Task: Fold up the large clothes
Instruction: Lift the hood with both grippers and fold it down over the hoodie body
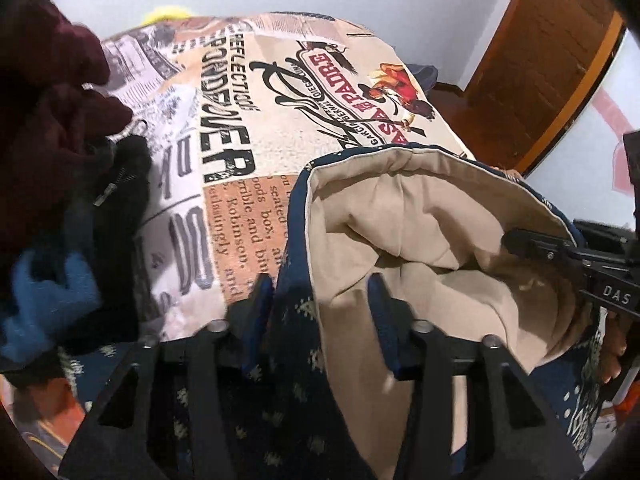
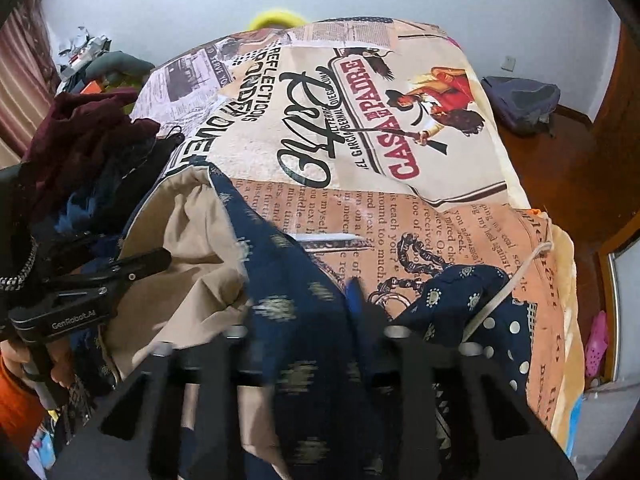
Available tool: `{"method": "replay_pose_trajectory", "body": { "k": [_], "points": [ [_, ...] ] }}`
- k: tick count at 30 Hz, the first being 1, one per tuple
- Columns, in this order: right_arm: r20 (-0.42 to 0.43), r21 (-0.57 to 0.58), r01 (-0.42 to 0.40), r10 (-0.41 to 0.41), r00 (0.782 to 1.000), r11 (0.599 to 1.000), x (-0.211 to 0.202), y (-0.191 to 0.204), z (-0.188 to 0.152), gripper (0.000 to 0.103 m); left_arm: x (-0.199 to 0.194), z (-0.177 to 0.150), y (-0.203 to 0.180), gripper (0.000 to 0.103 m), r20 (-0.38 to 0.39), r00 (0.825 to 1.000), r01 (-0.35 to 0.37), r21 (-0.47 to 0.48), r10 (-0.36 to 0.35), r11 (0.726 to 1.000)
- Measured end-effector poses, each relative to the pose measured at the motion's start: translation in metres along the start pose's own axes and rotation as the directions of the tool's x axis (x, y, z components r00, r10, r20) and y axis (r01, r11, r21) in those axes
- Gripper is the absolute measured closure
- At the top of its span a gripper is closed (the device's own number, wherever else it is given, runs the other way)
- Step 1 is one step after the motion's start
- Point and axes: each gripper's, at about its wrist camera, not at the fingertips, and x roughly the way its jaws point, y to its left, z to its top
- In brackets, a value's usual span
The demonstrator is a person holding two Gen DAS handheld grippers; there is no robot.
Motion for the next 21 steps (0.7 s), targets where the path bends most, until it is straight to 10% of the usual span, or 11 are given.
{"method": "replay_pose_trajectory", "body": {
  "k": [2, 21],
  "points": [
    [0.004, 0.012, -0.011, 0.011, 1.0, 1.0, 0.0, -0.002, 0.001, 0.094, 0.003, 0.001, 0.001, 0.094, -0.009, 1.0, 0.004, -0.011, -0.004, 1.0],
    [0.12, -0.062, -0.09, 0.097, 0.988, 0.994, -0.117, 0.029, -0.064, 0.096, -0.143, -0.072, -0.042, 0.098, 0.167, 0.981, 0.072, 0.132, -0.094, 0.989]
  ]
}}
